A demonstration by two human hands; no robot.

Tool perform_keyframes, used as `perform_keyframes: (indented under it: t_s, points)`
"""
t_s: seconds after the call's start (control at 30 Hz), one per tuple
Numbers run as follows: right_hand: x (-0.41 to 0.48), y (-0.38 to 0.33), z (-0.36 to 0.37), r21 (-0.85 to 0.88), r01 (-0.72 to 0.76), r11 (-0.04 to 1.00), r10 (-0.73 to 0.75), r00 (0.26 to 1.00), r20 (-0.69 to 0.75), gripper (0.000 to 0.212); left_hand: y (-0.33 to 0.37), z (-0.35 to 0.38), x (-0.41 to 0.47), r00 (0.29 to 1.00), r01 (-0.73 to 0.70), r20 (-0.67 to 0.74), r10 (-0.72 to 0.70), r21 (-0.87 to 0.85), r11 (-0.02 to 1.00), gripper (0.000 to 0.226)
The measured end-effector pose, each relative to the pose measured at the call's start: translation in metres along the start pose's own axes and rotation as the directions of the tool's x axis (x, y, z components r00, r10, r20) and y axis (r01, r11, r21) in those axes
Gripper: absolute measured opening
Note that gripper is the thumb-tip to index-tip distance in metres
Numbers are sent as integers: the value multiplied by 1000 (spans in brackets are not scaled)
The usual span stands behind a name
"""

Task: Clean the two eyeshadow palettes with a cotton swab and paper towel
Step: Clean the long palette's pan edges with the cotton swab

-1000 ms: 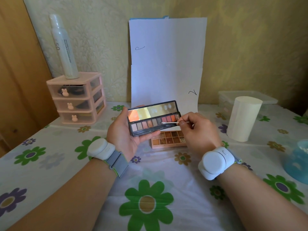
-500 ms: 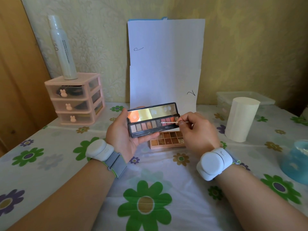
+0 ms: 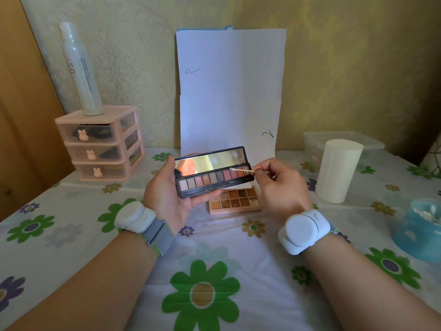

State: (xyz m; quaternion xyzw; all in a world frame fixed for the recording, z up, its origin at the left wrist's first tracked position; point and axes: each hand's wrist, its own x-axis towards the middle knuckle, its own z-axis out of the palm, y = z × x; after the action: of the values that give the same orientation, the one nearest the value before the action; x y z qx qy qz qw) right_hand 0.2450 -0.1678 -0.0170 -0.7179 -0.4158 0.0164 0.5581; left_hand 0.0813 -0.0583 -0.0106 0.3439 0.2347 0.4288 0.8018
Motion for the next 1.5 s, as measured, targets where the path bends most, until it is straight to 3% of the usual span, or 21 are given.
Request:
perform_keyframes:
  t_s: [0.27, 1.5]
  points:
    - [2, 2, 1, -72, 9, 997, -10, 1000, -15, 17, 0, -2, 1, 1000, -11, 24, 11, 4, 1000, 45]
    - [0, 2, 0, -103, 54, 993, -51, 998, 30, 22, 0, -2, 0, 1000, -4, 18, 4, -11, 1000, 45]
